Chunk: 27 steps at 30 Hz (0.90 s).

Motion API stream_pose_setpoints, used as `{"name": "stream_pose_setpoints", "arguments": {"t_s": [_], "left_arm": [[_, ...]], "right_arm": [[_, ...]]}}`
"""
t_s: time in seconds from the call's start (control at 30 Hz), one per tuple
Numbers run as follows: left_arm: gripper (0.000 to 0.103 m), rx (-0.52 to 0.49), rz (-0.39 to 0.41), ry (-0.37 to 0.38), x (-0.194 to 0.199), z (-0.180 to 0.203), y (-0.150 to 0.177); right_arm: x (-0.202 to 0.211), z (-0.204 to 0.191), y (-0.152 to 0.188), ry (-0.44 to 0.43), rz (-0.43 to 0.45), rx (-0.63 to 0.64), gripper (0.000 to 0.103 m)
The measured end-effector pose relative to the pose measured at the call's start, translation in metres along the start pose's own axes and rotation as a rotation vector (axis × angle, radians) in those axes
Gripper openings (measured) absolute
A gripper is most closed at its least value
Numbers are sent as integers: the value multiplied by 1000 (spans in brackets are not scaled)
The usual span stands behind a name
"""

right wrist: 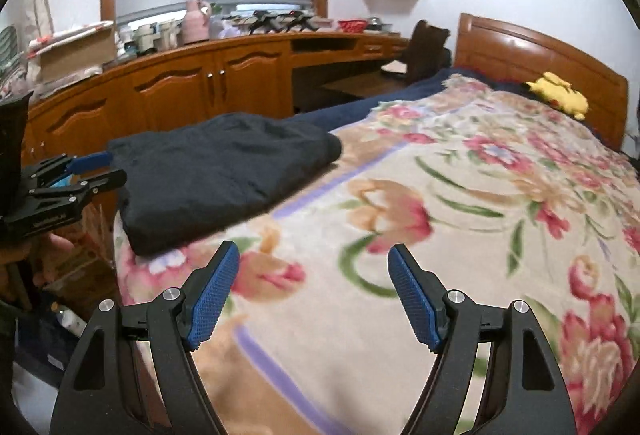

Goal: Fold large clothes

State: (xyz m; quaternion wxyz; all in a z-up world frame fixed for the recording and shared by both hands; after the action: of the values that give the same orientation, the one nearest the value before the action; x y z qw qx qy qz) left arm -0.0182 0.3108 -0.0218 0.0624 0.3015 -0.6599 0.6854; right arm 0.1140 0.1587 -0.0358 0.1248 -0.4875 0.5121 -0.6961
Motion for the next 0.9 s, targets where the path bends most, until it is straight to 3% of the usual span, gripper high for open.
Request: {"name": "stream_pose_setpoints", "arguments": {"t_s": [0.23, 0.4, 0.53, 0.67, 0.9], "left_arm": [[58, -31, 27, 53, 5, 62, -10], [58, -53, 29, 111, 4, 113, -9], [58, -106, 27, 112, 1, 155, -6], [59, -127, 5, 192, -5, 208, -2], [59, -143, -2, 262, -15, 280, -2]], "right_arm": [[41, 36, 28, 45, 14, -47, 84], [66, 71, 50, 121, 29, -103, 85], [85, 98, 64, 183, 48, -128, 85], [103, 122, 80, 236, 69, -143, 85], [126, 164, 101, 311, 90, -184, 85]]}}
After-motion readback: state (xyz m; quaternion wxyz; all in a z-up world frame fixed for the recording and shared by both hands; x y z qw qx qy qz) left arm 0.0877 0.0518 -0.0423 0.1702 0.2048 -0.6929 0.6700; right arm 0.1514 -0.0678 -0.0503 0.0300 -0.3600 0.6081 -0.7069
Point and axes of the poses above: each gripper's, at about its wrist camera, not at the fingertips, and x roughly against the way its jaws point, z to its right, y to its underside, the point moved 10 cm from there along -x, roughly the way its jaws point
